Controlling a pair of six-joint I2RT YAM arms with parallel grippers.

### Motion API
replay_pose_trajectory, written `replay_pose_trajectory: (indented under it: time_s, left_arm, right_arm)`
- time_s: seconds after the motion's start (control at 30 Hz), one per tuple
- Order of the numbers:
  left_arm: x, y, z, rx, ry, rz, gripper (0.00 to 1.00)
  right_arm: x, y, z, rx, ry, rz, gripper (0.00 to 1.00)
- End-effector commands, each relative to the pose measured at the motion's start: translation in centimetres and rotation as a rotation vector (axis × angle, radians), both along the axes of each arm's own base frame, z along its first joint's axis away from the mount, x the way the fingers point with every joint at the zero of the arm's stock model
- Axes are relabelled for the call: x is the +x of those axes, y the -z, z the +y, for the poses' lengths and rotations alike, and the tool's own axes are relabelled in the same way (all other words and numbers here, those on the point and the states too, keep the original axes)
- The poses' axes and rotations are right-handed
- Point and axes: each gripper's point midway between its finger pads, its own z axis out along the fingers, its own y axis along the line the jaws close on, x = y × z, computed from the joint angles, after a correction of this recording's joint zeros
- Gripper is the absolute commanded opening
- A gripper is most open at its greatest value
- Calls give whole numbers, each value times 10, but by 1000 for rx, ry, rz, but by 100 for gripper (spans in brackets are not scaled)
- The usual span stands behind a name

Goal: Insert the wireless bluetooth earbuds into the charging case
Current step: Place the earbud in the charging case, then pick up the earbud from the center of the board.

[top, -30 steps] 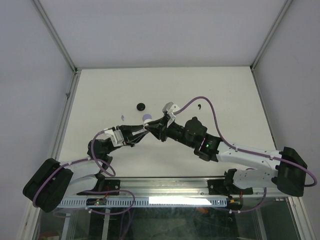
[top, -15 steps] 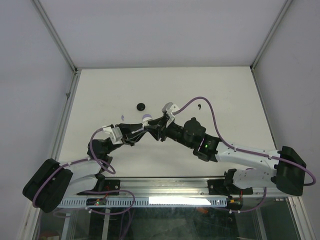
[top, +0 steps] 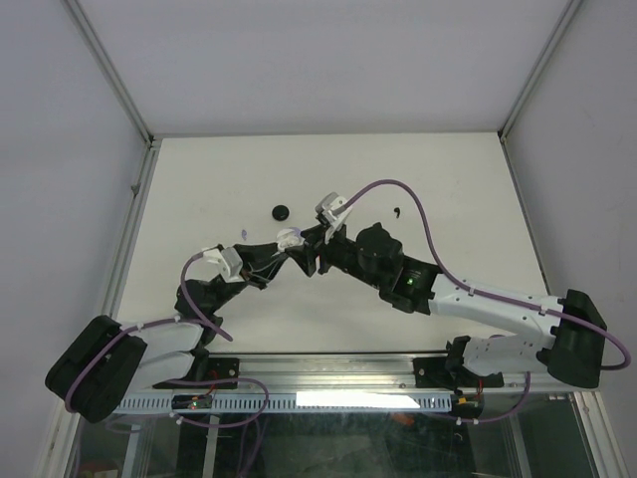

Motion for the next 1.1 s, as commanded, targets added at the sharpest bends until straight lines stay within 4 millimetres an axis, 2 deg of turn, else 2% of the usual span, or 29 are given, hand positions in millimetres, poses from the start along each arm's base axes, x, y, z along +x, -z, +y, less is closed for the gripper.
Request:
replay_pose_trajectory:
  time_s: [0.0, 0.13, 0.17, 0.33, 0.4, 0.6, 0.93, 1.07]
  left_arm:
    - [11, 1, 18, -43, -124, 35, 0]
    - [24, 11, 35, -47, -241, 104, 0]
    - [29, 20, 39, -30, -275, 146, 0]
    - [43, 34, 63, -35, -428, 210, 0]
    - [47, 34, 68, -40, -461, 216, 0]
    - [49, 32, 70, -38, -476, 219, 0]
    - [48, 30, 75, -49, -499, 217, 0]
    - [47, 29, 74, -51, -490, 216, 0]
  right_arm:
    - [22, -19, -9, -5, 99, 5, 56]
    - [47, 1, -20, -39, 176, 80, 57]
    - [54, 6, -23, -46, 200, 98, 57]
    - [87, 48, -32, -134, 304, 161, 57]
    - [96, 70, -28, -187, 321, 182, 57]
    - [115, 116, -14, -287, 342, 225, 56]
    - [138, 176, 12, -391, 317, 303, 46]
    - [145, 189, 17, -412, 309, 325, 44]
